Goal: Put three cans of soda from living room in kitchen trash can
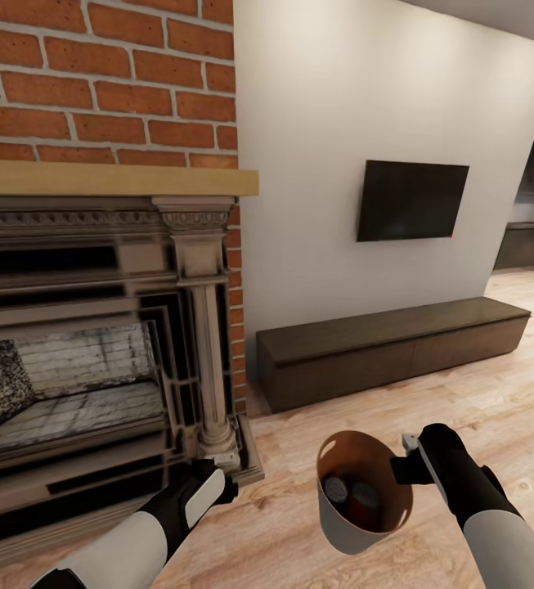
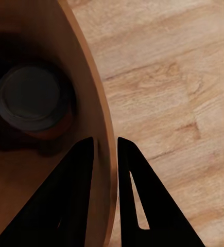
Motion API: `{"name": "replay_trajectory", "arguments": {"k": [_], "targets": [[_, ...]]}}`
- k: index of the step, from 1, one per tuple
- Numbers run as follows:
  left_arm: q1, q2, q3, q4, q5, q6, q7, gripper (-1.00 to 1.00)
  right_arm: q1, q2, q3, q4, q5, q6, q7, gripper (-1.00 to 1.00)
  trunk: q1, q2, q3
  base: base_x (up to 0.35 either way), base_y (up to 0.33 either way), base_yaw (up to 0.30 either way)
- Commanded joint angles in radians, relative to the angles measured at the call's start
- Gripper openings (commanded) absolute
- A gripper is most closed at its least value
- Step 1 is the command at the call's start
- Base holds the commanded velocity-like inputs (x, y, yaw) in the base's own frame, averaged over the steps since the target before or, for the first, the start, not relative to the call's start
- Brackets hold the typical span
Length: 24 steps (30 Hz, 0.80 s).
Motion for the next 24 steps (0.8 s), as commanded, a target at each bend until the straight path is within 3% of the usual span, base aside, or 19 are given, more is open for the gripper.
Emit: {"name": "replay_trajectory", "arguments": {"k": [1, 5, 18, 21, 24], "targets": [[0.0, 0.0, 0.0, 0.0, 0.0, 0.0, 0.0, 1.0, -0.001, 0.0, -0.001, -0.001, -0.018, 0.002, 0.006, -1.0, 0.0, 0.0, -0.001, 0.0, 0.0, 0.0], [0.0, 0.0, 0.0, 0.0, 0.001, 0.001, 0.0, 1.0, -0.003, 0.0, 0.0, -0.002, -0.02, 0.002, 0.006, -1.0, 0.0, 0.0, -0.006, 0.0, 0.0, 0.0], [0.001, 0.003, 0.002, 0.028, 0.003, 0.003, -0.003, 1.0, -0.013, 0.003, 0.0, -0.003, -0.022, 0.002, 0.007, -1.0, 0.05, -0.091, -0.067, 0.0, 0.0, 0.0], [0.001, 0.002, 0.003, 0.056, 0.005, 0.003, -0.008, 1.0, -0.013, 0.004, 0.0, -0.029, -0.022, 0.002, 0.007, -1.0, 0.061, -0.112, -0.081, 0.0, 0.0, 0.0], [0.0, 0.002, 0.002, 0.071, 0.006, 0.002, -0.026, 1.0, -0.011, 0.004, -0.001, -0.125, -0.021, 0.002, 0.008, -1.0, 0.073, -0.133, -0.095, 0.0, 0.0, 0.0]]}}
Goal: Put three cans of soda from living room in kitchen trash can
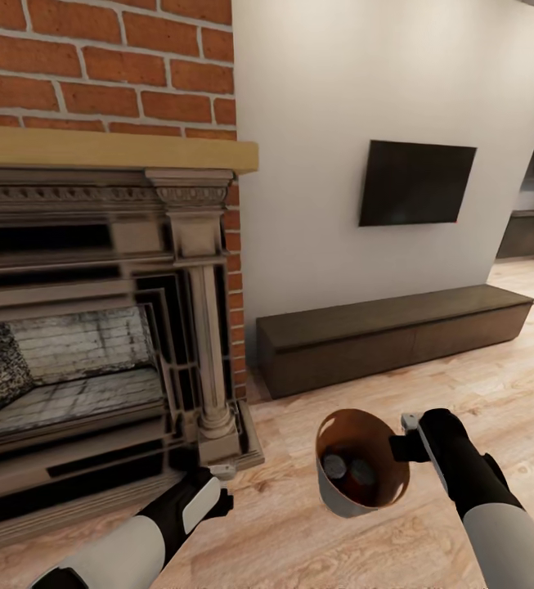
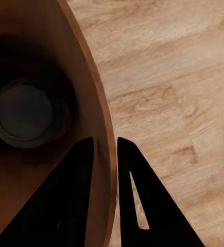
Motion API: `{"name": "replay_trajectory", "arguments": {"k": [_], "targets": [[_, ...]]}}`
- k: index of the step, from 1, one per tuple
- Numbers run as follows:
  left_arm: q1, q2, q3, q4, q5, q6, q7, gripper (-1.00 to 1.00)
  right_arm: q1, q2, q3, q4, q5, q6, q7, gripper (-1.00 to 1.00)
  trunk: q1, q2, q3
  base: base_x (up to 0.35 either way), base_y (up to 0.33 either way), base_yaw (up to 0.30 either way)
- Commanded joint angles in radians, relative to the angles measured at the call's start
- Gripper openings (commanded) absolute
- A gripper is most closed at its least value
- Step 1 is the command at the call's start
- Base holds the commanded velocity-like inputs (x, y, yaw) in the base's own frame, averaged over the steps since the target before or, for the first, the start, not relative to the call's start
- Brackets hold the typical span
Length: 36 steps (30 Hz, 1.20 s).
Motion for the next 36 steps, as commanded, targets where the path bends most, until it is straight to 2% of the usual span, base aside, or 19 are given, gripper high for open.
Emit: {"name": "replay_trajectory", "arguments": {"k": [1, 7, 18, 22, 26, 36], "targets": [[0.0, 0.0, 0.0, 0.002, 0.0, 0.0, -0.003, 1.0, 0.0, 0.0, -0.001, -0.022, -0.03, 0.003, 0.007, -1.0, 0.004, -0.007, -0.005, 0.0, 0.0, 0.0], [0.0, -0.001, -0.001, 0.006, -0.001, -0.001, -0.012, 1.0, 0.001, 0.001, 0.0, -0.08, -0.03, 0.003, 0.008, -1.0, 0.027, -0.049, -0.033, 0.0, 0.0, 0.0], [0.0, -0.002, -0.001, 0.008, -0.006, -0.001, -0.016, 1.0, 0.002, 0.002, 0.002, -0.095, -0.03, 0.003, 0.008, -1.0, 0.069, -0.126, -0.085, 0.0, 0.0, 0.0], [0.0, -0.002, -0.002, 0.01, -0.007, -0.001, -0.042, 1.0, 0.002, 0.002, 0.002, -0.108, -0.031, 0.003, 0.008, -1.0, 0.084, -0.154, -0.103, 0.0, 0.0, 0.0], [0.001, 0.0, -0.003, 0.011, -0.007, -0.002, -0.068, 1.0, 0.003, 0.004, 0.001, -0.128, -0.031, 0.003, 0.008, -1.0, 0.1, -0.182, -0.118, 0.0, 0.0, 0.0], [0.004, 0.002, -0.002, 0.011, -0.006, -0.002, -0.082, 1.0, 0.004, 0.005, 0.0, -0.143, -0.032, 0.003, 0.008, -1.0, 0.138, -0.252, -0.151, 0.0, 0.0, 0.0]]}}
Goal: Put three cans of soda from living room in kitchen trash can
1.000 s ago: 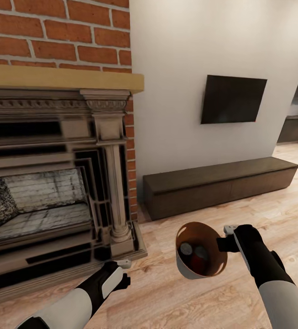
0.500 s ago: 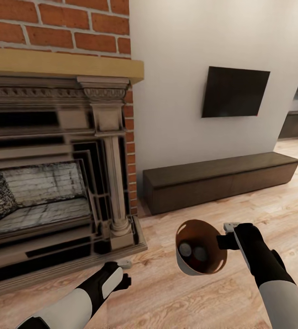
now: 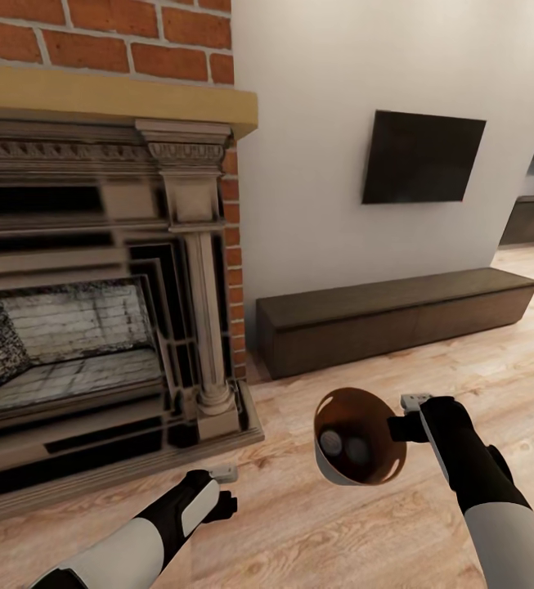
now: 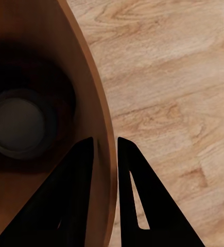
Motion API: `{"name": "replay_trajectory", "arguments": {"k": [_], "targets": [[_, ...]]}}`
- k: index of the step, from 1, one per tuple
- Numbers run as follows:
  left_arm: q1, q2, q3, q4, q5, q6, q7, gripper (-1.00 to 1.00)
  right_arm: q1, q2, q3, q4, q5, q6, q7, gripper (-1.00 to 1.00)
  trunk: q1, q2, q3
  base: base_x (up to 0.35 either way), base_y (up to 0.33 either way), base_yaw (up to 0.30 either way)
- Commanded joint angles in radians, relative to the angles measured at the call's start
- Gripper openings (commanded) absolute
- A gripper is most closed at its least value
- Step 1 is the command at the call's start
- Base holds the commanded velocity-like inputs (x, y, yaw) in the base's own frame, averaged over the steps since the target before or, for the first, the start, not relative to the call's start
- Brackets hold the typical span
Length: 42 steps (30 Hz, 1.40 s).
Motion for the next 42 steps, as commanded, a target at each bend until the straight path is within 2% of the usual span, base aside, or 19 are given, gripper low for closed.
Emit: {"name": "replay_trajectory", "arguments": {"k": [1, 6, 10, 19, 32, 42], "targets": [[0.0, 0.001, 0.0, 0.0, 0.001, 0.0, -0.004, 1.0, -0.001, 0.0, -0.001, -0.001, -0.02, 0.002, 0.006, -1.0, 0.004, -0.007, -0.003, 0.0, 0.0, 0.0], [0.001, 0.005, 0.002, 0.002, 0.002, -0.001, -0.019, 1.0, -0.001, 0.0, -0.001, -0.001, -0.021, 0.002, 0.006, -1.0, 0.023, -0.042, -0.019, 0.0, 0.0, 0.0], [0.002, 0.006, 0.002, 0.043, 0.005, -0.006, -0.044, 1.0, -0.001, 0.0, 0.0, -0.001, -0.021, 0.002, 0.006, -1.0, 0.038, -0.07, -0.031, 0.0, 0.0, 0.0], [0.001, 0.006, 0.002, 0.08, 0.007, -0.011, -0.071, 1.0, -0.001, 0.002, 0.002, -0.002, -0.022, 0.002, 0.006, -1.0, 0.038, -0.07, -0.031, 0.0, 0.0, 0.0], [0.001, 0.006, 0.001, 0.083, 0.006, -0.012, -0.074, 1.0, -0.001, 0.011, 0.003, -0.002, -0.024, 0.002, 0.01, -1.0, 0.038, -0.07, -0.034, 0.0, 0.0, 0.12], [0.001, 0.007, -0.001, 0.078, 0.005, -0.012, -0.075, 1.0, -0.001, 0.013, 0.003, -0.002, -0.024, 0.002, 0.01, -1.0, 0.038, -0.07, -0.034, 0.0, 0.0, 0.028]]}}
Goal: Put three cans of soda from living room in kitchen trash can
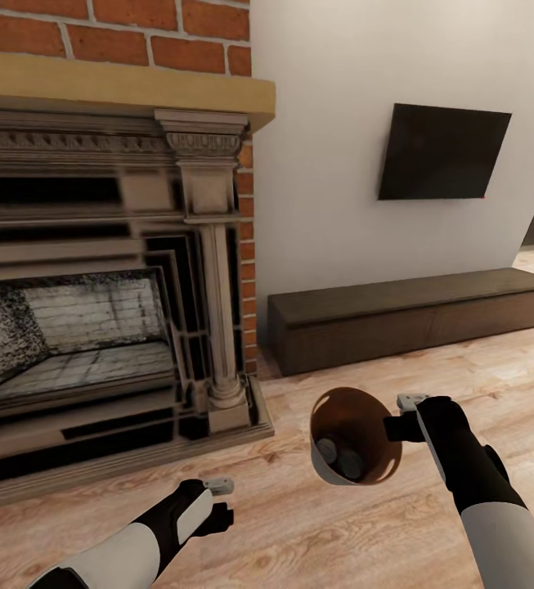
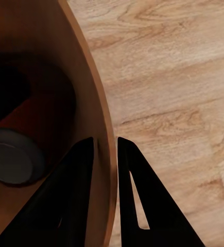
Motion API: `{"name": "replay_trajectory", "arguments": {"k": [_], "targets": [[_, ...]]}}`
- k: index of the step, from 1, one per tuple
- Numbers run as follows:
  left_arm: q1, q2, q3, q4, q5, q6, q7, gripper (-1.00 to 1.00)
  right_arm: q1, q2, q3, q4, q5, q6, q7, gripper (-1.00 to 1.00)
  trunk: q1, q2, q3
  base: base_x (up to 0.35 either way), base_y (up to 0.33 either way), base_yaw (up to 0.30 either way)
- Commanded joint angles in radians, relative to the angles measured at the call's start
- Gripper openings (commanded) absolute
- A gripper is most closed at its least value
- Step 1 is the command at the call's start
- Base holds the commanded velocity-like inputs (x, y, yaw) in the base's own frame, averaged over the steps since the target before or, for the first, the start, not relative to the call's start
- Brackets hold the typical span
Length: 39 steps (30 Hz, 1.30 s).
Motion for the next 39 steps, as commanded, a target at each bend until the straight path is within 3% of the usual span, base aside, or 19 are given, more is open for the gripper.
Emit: {"name": "replay_trajectory", "arguments": {"k": [1, 14, 25, 39], "targets": [[0.0, 0.0, 0.0, 0.0, 0.0, 0.0, 0.0, 1.0, -0.001, 0.0, -0.001, 0.0, -0.017, 0.002, 0.005, -1.0, 0.0, 0.0, 0.0, 0.0, 0.0, 0.004], [0.001, 0.0, -0.002, 0.006, -0.003, 0.002, -0.003, 1.0, 0.0, 0.0, 0.0, 0.0, -0.017, 0.002, 0.005, -1.0, 0.046, -0.084, -0.037, 0.0, 0.0, 0.001], [0.001, 0.001, -0.002, 0.007, -0.007, 0.002, -0.042, 1.0, 0.0, 0.004, 0.0, 0.0, -0.017, 0.002, 0.005, -1.0, 0.088, -0.161, -0.072, 0.0, 0.0, 0.0], [0.001, 0.001, -0.001, 0.008, -0.004, 0.001, -0.052, 1.0, 0.0, 0.005, 0.0, 0.0, -0.017, 0.002, 0.005, -1.0, 0.088, -0.161, -0.072, 0.0, 0.0, 0.003]]}}
